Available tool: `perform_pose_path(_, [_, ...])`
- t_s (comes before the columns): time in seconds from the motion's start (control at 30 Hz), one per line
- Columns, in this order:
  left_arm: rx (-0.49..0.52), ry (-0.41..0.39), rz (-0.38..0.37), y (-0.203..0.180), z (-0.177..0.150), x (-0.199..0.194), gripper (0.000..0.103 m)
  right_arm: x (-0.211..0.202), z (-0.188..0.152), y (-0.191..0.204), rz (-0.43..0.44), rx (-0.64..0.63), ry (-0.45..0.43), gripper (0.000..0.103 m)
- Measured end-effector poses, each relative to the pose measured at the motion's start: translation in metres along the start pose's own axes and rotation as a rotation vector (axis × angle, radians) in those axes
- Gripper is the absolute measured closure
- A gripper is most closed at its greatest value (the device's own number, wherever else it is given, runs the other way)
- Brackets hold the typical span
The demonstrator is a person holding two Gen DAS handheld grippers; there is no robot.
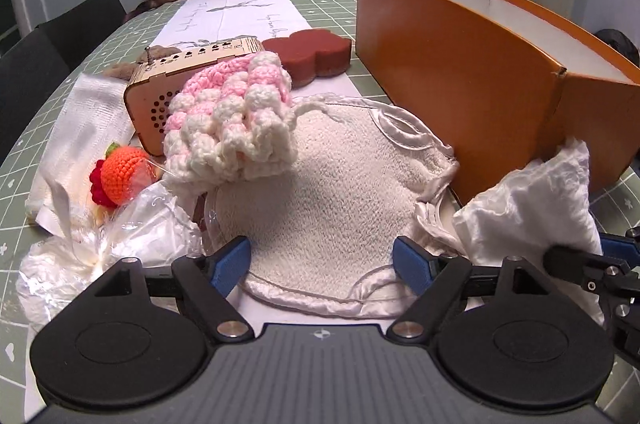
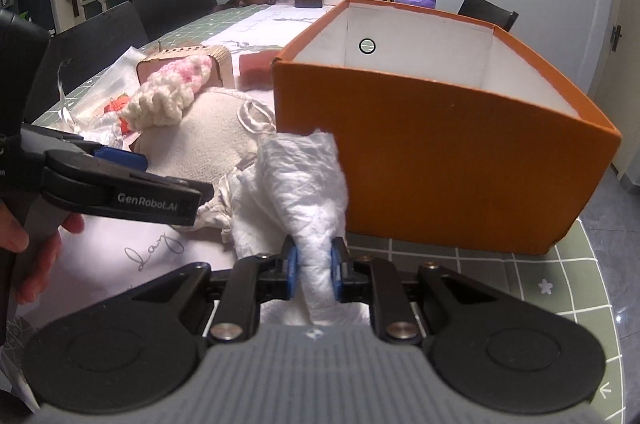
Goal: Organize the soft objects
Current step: 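Grasp the beige towel with the left gripper and lift it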
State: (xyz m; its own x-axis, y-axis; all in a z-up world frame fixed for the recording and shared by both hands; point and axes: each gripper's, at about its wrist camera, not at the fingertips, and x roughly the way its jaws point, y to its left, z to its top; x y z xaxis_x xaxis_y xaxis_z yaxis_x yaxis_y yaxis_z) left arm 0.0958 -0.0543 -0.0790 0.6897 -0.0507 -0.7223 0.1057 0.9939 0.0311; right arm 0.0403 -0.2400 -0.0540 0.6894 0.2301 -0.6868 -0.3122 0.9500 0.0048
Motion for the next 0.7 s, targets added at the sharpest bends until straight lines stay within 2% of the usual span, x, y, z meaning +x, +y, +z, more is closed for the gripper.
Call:
perform_pose_path(0.1, [-0.005,-0.012,-0.012,-0.001,-0.002,-0.001,0.018,0.001,-0.001,-0.001,0.004,0.004,-0.002,0.087])
perform_pose_path(0.23, [0.025,-0.035,-0.028,-0.007,-0.005,-0.008,0.055,0.001,-0.002,-0.002,0.006,0.002,-0.002,0.086])
perform_pose_path(0.27, [0.033,-0.041,-0.026,-0.009,-0.006,-0.009,0.060,0.001,-0.002,-0.001,0.006,0.002,-0.003,0.086])
perform_pose_path(0.3, [0.041,-0.046,-0.031,-0.011,-0.007,-0.010,0.072,0.001,-0.002,-0.002,0.005,0.004,-0.002,0.086])
perform_pose_path(0.33, [0.048,-0.052,-0.031,-0.013,-0.008,-0.011,0.075,0.000,-0.002,-0.002,0.006,0.005,-0.002,0.086])
perform_pose_path(0.43, [0.060,-0.074,-0.028,-0.015,-0.012,-0.014,0.096,-0.001,0.000,-0.002,0.004,0.007,-0.002,0.086])
perform_pose_path(0.7, [0.052,-0.156,-0.083,-0.009,-0.015,-0.056,0.098,-0.018,0.003,-0.005,-0.024,0.029,-0.040,0.086])
